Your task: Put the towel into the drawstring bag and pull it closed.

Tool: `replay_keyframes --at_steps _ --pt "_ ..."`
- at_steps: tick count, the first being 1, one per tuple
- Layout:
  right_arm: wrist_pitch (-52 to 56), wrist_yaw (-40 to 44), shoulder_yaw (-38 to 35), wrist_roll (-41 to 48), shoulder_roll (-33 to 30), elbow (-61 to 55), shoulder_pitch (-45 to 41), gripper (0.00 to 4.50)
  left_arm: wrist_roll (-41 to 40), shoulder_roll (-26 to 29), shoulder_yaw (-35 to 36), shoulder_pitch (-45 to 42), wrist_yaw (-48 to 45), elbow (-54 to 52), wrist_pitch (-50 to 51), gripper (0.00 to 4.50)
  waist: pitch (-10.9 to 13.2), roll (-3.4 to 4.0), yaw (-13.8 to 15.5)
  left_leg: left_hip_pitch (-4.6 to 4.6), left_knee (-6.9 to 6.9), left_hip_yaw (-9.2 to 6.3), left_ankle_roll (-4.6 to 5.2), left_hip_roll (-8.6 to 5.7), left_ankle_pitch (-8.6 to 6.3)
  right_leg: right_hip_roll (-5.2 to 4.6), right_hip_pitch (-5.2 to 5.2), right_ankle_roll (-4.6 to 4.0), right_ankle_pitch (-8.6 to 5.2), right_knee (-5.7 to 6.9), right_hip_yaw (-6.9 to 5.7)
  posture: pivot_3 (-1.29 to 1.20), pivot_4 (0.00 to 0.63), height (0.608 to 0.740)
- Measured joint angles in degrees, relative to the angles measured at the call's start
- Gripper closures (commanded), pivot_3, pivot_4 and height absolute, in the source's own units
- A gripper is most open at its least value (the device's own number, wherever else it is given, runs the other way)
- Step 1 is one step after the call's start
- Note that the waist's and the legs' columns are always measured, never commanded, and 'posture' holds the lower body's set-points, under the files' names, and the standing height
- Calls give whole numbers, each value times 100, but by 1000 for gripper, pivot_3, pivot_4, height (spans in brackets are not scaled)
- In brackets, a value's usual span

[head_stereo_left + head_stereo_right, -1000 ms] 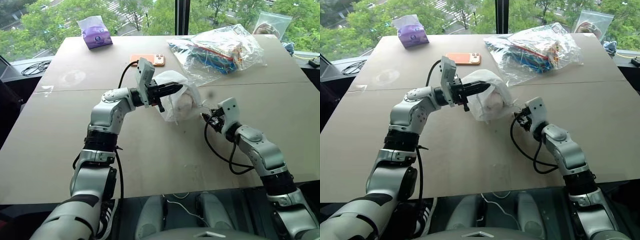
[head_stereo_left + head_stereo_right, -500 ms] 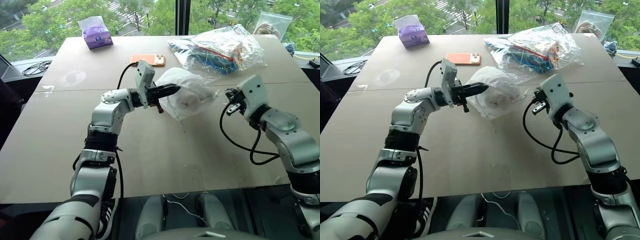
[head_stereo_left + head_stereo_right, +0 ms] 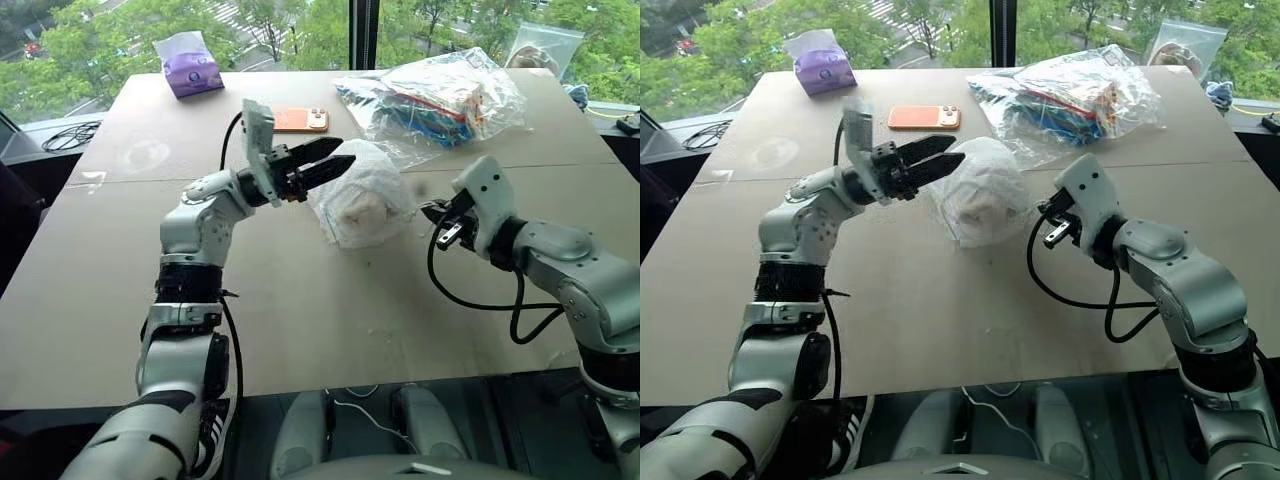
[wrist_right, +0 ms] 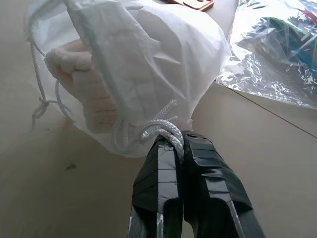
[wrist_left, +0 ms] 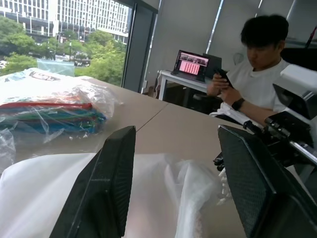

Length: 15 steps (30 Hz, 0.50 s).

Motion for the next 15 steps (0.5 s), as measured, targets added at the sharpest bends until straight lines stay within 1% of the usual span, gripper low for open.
replay_keyframes --at_steps 1,3,5,7,11,12,15 --pt "115 -54 -55 48 59 -37 -29 4500 -116 226 55 367 36 -354 293 1783 0 0 -27 2 -2 0 0 3 0 0 0 0 0 0 0 0 150 740" --pt "264 -127 -134 108 118 -76 -76 4500 -174 414 80 919 186 -755 580 1783 0 0 -32 4 -1 1 0 4 0 -4 1 0 0 2 1 0 150 740" --pt "392 -191 -186 166 181 -100 -132 4500 -209 437 125 1341 435 -1101 759 1783 1 -2 -14 2 1 -1 0 3 0 -9 2 0 0 3 -1 0 150 740" --pt "528 -233 -225 221 226 -190 -197 4500 -199 402 173 1898 792 -1787 775 1783 0 -2 8 1 3 1 0 1 0 -18 4 0 1 2 -1 0 150 740" --pt "653 -328 -275 285 286 -266 -253 4500 105 197 -20 2504 1342 -2413 535 1783 -1 -3 88 5 3 1 -1 -3 0 -18 5 -1 1 3 0 0 150 740" --pt "706 -347 -276 318 325 -266 -270 4500 337 -19 -161 2658 1570 -2471 299 1783 -2 -1 110 6 3 1 -1 -4 0 -17 7 -1 1 5 -1 0 150 740" --pt "766 -379 -275 358 411 -265 -331 4500 825 -371 -557 2822 1899 -2405 -198 1783 -2 -1 116 5 5 2 -1 -13 0 -17 7 -1 1 5 -1 0 150 740"
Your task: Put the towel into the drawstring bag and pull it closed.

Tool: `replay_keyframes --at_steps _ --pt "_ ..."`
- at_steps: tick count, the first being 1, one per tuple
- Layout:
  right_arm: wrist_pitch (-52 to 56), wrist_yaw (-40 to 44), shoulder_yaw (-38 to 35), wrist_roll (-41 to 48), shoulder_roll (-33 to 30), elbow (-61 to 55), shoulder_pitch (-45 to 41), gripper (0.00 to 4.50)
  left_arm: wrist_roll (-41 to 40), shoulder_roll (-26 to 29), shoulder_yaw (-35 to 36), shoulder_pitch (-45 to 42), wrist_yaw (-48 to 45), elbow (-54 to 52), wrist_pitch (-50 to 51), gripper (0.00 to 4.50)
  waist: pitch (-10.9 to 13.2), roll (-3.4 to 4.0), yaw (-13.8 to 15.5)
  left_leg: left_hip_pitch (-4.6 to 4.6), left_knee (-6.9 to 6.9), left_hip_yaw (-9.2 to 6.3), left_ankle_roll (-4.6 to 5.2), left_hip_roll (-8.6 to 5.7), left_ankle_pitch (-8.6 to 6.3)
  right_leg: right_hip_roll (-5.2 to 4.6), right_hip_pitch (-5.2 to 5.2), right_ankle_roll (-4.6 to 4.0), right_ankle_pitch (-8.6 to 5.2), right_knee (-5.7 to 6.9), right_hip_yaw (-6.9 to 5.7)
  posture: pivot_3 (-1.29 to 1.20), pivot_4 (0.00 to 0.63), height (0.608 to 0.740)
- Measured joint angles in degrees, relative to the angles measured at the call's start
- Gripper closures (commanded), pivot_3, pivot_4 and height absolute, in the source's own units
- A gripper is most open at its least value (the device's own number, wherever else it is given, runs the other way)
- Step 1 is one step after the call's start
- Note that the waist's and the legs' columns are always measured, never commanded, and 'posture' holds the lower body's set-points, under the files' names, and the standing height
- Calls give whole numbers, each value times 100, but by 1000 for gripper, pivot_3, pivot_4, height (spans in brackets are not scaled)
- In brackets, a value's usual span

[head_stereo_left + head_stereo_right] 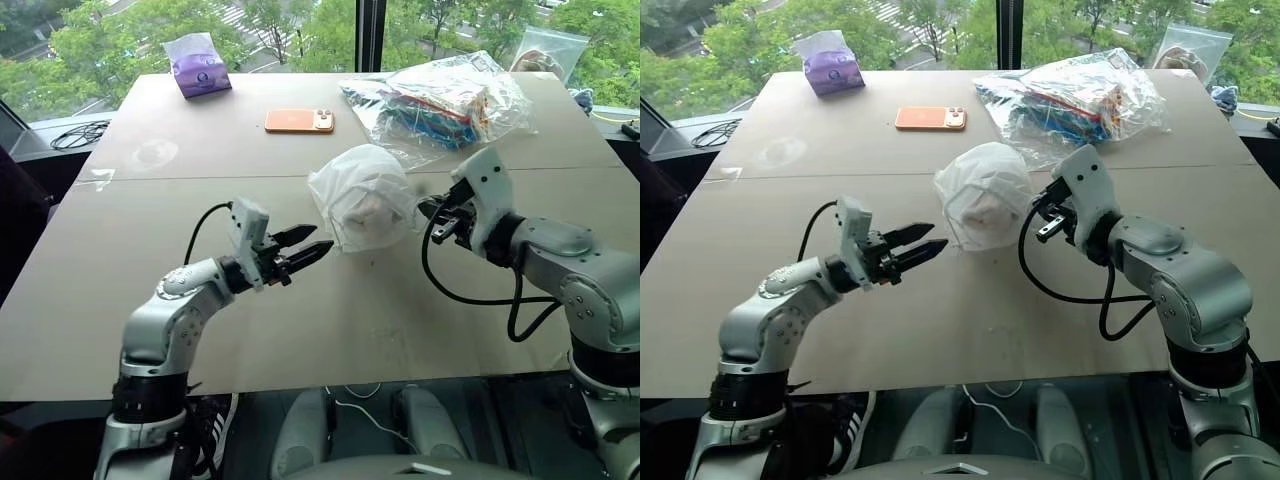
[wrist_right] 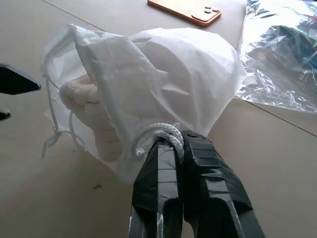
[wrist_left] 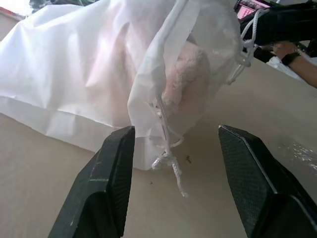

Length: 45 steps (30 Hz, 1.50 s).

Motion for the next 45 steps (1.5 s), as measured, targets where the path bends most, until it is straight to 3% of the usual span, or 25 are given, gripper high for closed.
replay_keyframes --at_steps 5,10,13,15,18,31,40,45 --pt "107 -71 0 36 28 12 -98 4500 334 -458 -156 39 320 379 -611 1783 -1 0 -22 1 -1 -2 0 -6 0 3 -1 0 0 0 -1 0 150 740" --pt "119 -103 0 40 34 11 -100 4500 358 -577 -270 169 319 604 -732 1783 -1 0 -21 0 -1 -2 1 -5 0 3 -1 0 0 0 -2 0 150 740" --pt "119 -120 0 44 57 5 -99 4500 252 -676 -238 161 330 687 -696 2589 -1 -1 -21 0 0 -2 1 -5 0 2 0 0 0 -1 -1 0 150 740" --pt "119 -135 0 43 69 2 -96 4500 167 -688 -229 153 319 709 -645 3680 -1 0 -21 0 0 -3 1 -4 0 3 0 0 0 -1 -1 0 150 740" --pt "114 -193 0 41 95 0 -78 4500 69 -687 -199 97 264 796 -538 4445 -1 0 -22 0 -1 -5 1 -6 0 4 0 0 0 0 -4 0 150 740" --pt "8 -248 -67 39 105 0 105 4500 -96 -694 -93 124 257 757 -459 4445 -1 0 -24 0 -1 -3 1 -2 0 3 0 0 0 -2 -2 0 150 740" --pt "50 -864 -1171 35 895 523 144 4500 -445 -629 505 1194 425 57 -590 4445 -1 1 -24 2 -3 -2 1 10 0 4 0 0 0 -1 -1 0 150 740" --pt "75 -1142 -1410 26 1116 754 59 4500 -445 -851 803 1263 933 46 -755 4445 -1 1 -19 1 -2 -1 1 10 0 3 0 0 0 -3 0 0 150 740"
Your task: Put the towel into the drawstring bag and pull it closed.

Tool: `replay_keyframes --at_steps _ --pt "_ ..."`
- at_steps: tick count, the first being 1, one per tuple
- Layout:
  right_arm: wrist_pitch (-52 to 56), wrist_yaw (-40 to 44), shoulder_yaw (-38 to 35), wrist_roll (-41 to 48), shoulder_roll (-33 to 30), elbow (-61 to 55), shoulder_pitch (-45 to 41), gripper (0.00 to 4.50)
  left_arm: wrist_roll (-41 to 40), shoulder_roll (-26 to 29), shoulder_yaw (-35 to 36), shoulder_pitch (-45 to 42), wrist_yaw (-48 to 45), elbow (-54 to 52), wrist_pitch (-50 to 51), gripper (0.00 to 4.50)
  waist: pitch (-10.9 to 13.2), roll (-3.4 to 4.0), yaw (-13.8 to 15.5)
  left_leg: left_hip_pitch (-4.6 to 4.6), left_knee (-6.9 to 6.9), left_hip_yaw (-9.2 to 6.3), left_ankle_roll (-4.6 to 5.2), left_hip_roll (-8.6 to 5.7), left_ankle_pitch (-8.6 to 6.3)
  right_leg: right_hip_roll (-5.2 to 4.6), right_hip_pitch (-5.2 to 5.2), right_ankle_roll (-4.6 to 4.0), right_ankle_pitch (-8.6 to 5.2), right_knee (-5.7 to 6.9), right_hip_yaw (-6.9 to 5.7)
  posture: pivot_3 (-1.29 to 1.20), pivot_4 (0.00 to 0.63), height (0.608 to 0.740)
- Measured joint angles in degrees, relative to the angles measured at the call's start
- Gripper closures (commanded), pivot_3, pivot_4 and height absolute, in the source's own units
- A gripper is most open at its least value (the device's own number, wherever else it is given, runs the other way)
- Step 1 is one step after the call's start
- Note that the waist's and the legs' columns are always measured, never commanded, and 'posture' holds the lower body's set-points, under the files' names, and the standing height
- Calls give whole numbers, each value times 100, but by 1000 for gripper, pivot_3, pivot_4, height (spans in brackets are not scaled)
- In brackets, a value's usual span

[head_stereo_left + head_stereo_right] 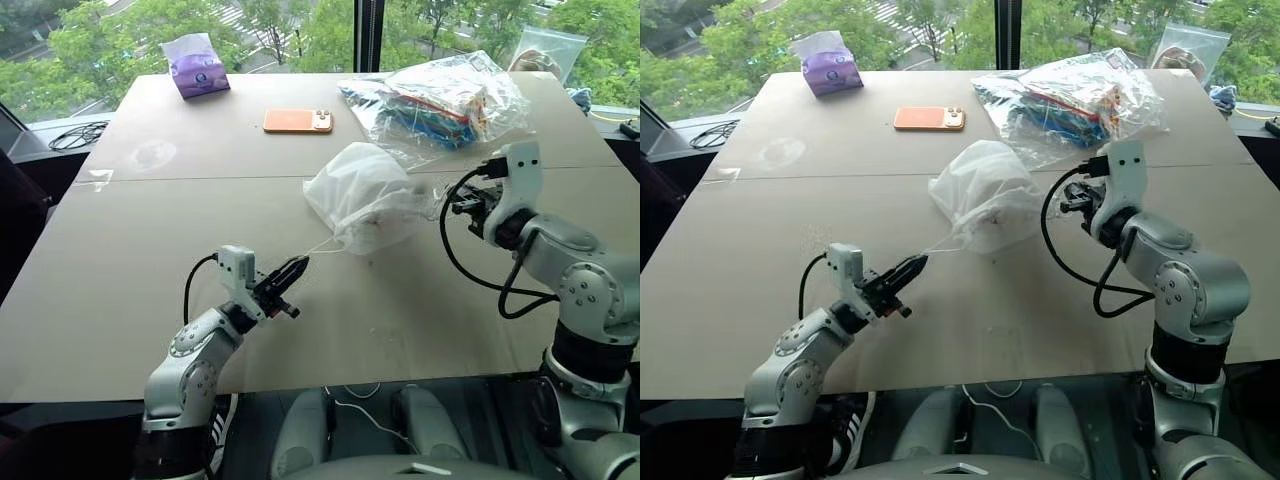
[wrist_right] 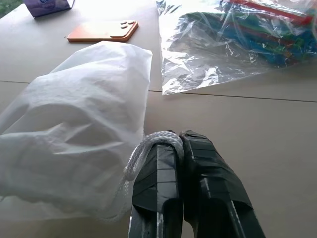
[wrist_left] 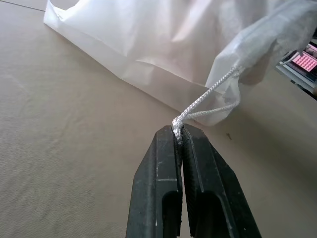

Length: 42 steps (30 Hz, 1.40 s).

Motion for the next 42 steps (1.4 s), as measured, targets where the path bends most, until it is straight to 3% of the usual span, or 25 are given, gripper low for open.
replay_keyframes --at_steps 6,14,20,26,37,42 --pt "-264 -62 51 -178 -289 72 34 4500 559 -28 434 -688 867 423 -866 4445 0 1 11 0 0 -3 0 -15 0 4 0 0 0 1 -4 0 150 740" --pt "-2447 238 381 -787 -743 317 -276 4500 2069 963 718 -2599 2129 1701 -2248 4445 1 -1 -5 -3 -2 0 0 -20 0 4 -1 2 1 -6 -2 0 150 740" --pt "-3357 46 394 -1046 -728 721 -411 4500 2775 1670 854 -3759 3068 2746 -3078 4445 2 -3 -7 -3 -12 5 -1 -19 0 -1 -2 2 1 -14 -3 0 150 740" --pt "-3543 6 399 -1078 -723 784 -390 4500 2904 1775 857 -3797 3202 3538 -3546 4445 2 -3 0 -5 -18 3 -2 -16 1 -4 -5 2 1 -18 -10 0 150 740" --pt "-3922 -330 393 -1229 -741 1059 -357 4500 2966 1841 859 -3800 3464 3999 -3976 4445 2 -4 -3 -5 -17 6 -2 -17 1 -7 -5 2 2 -15 -9 0 150 740" --pt "-3888 -236 394 -1275 -937 1135 260 4500 2987 1888 854 -3504 3380 4125 -4052 4445 2 -4 6 -5 -20 7 -2 -13 1 -8 -4 2 1 -19 -9 0 150 740"
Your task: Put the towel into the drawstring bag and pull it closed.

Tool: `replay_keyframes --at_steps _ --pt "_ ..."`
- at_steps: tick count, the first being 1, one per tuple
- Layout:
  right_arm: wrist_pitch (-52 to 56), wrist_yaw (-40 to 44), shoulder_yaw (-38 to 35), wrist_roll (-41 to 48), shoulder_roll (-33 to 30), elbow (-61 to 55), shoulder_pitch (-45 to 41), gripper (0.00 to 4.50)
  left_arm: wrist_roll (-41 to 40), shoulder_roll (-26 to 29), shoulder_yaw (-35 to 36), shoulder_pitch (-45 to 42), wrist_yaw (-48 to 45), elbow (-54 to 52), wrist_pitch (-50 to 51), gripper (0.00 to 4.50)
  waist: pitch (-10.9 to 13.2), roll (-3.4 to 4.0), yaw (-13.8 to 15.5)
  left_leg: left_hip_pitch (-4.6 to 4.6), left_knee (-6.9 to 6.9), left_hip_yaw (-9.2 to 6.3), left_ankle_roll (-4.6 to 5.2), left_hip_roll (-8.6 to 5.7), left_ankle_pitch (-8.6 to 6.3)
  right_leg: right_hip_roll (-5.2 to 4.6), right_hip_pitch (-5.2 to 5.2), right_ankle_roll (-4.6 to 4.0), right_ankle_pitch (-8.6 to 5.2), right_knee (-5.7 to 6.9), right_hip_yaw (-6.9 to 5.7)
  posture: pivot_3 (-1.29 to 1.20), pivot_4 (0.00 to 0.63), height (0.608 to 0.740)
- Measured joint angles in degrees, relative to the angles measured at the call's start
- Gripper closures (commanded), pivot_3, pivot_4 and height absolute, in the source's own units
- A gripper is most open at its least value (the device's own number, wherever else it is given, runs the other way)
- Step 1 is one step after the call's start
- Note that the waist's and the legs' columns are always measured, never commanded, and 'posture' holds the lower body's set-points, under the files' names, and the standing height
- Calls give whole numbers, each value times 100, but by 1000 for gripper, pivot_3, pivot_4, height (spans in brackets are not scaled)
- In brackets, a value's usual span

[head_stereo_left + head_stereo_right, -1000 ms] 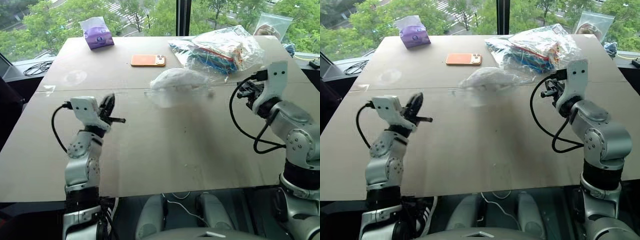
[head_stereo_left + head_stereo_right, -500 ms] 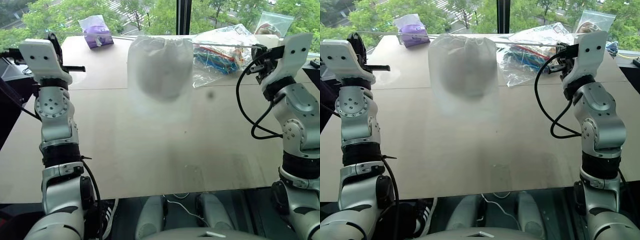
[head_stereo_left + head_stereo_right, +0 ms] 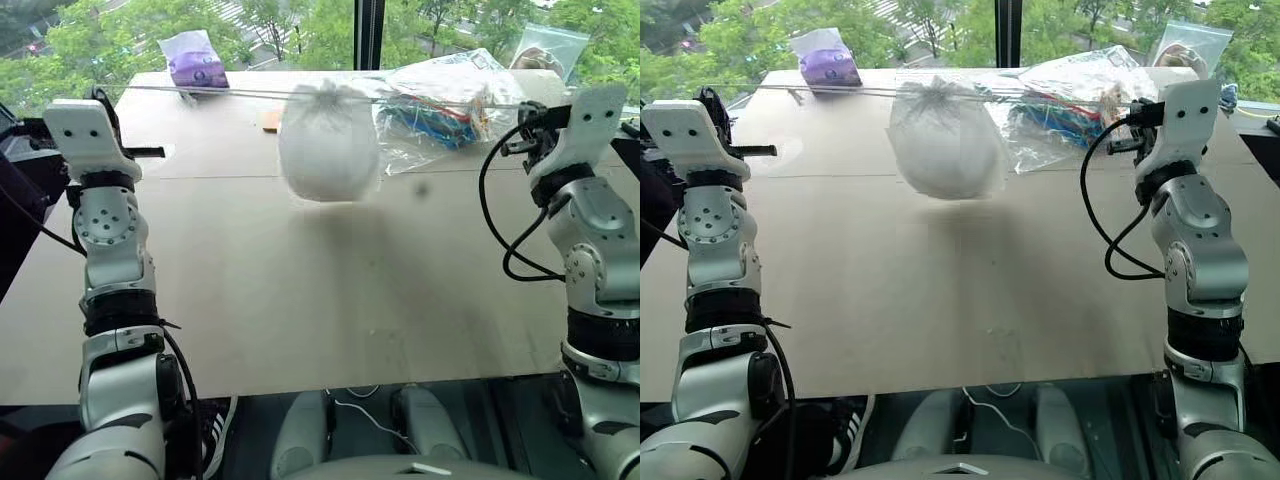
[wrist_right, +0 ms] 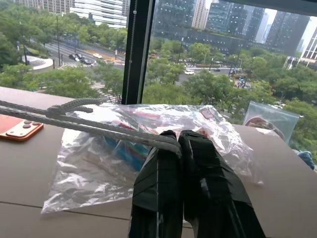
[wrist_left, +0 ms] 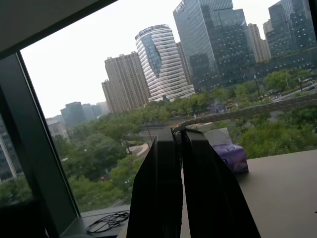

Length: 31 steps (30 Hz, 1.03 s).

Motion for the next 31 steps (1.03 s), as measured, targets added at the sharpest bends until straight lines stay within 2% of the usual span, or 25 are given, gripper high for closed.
replay_keyframes --at_steps 2,3,5,8,9,11,12,14,17,21,24,28,31 --pt "49 131 0 35 -66 -20 433 4500 -260 -6 -11 242 -493 -22 61 4445 -1 1 3 0 0 1 0 3 0 -1 1 0 0 -1 0 0 150 740" --pt "96 260 -1 76 -184 14 752 4500 -629 -40 -29 458 -1121 -56 246 4445 -1 2 4 1 1 5 0 9 0 -2 2 0 0 -2 0 0 150 740" --pt "231 386 -39 113 -288 118 1100 4500 -1062 -171 -55 766 -1782 -140 514 4445 -1 2 -2 3 5 8 0 11 0 -3 3 0 0 1 4 0 150 740" --pt "356 802 -188 243 -556 194 1675 4500 -2174 -298 -188 1716 -3056 -921 1655 4445 -1 2 -32 6 5 10 1 15 0 -2 5 0 0 3 11 0 150 740" --pt "365 1199 -195 422 -687 135 1890 4500 -2707 -232 -350 2314 -3665 -1552 2319 4445 -1 2 -68 8 5 10 2 19 -1 -1 4 0 -1 4 14 0 150 740" --pt "414 1677 -149 716 -722 -28 2058 4500 -3125 -128 -697 2894 -4267 -2210 3005 4445 1 3 -133 13 2 5 2 23 -1 4 5 -1 -1 7 12 0 150 740" --pt "435 2041 -46 970 -722 -209 2079 4184 -3299 -53 -923 3048 -4578 -2592 3433 4493 3 3 -140 14 4 -4 1 25 -1 13 4 -3 -2 15 9 0 150 740" --pt "435 2387 69 1182 -774 -441 2080 3619 -3275 162 -1045 3097 -4824 -2832 3571 4500 2 4 -135 23 10 -11 1 26 0 26 12 -6 -3 20 6 0 150 740" --pt "449 2957 145 1398 -1132 -684 2219 2128 -3105 509 -1054 3138 -5069 -2861 3660 3464 1 9 -127 72 8 -5 1 26 0 28 64 -29 -18 7 9 0 150 740" --pt "103 3780 187 1378 -1615 -607 2758 232 -2841 618 -1054 3109 -5093 -2623 3684 1606 1 5 -74 86 2 2 2 23 -1 14 90 -27 -18 -22 11 0 150 740" --pt "-376 4390 158 1345 -1821 -329 3068 147 -2727 807 -1039 3126 -5244 -2513 3686 36 1 4 -29 85 2 8 3 23 -2 13 90 -26 -18 -28 16 0 150 740" --pt "-1125 4973 -73 1226 -2009 313 3317 147 -2645 1237 -707 3593 -5546 -2533 3588 36 2 5 -36 95 -7 13 2 30 -2 14 89 -28 -19 -26 18 0 150 740" --pt "-1357 5102 -162 1234 -1990 504 3309 147 -2582 1311 -535 3791 -5627 -2518 3494 36 3 10 -21 99 -8 12 2 31 -2 14 89 -28 -19 -23 17 0 150 740"
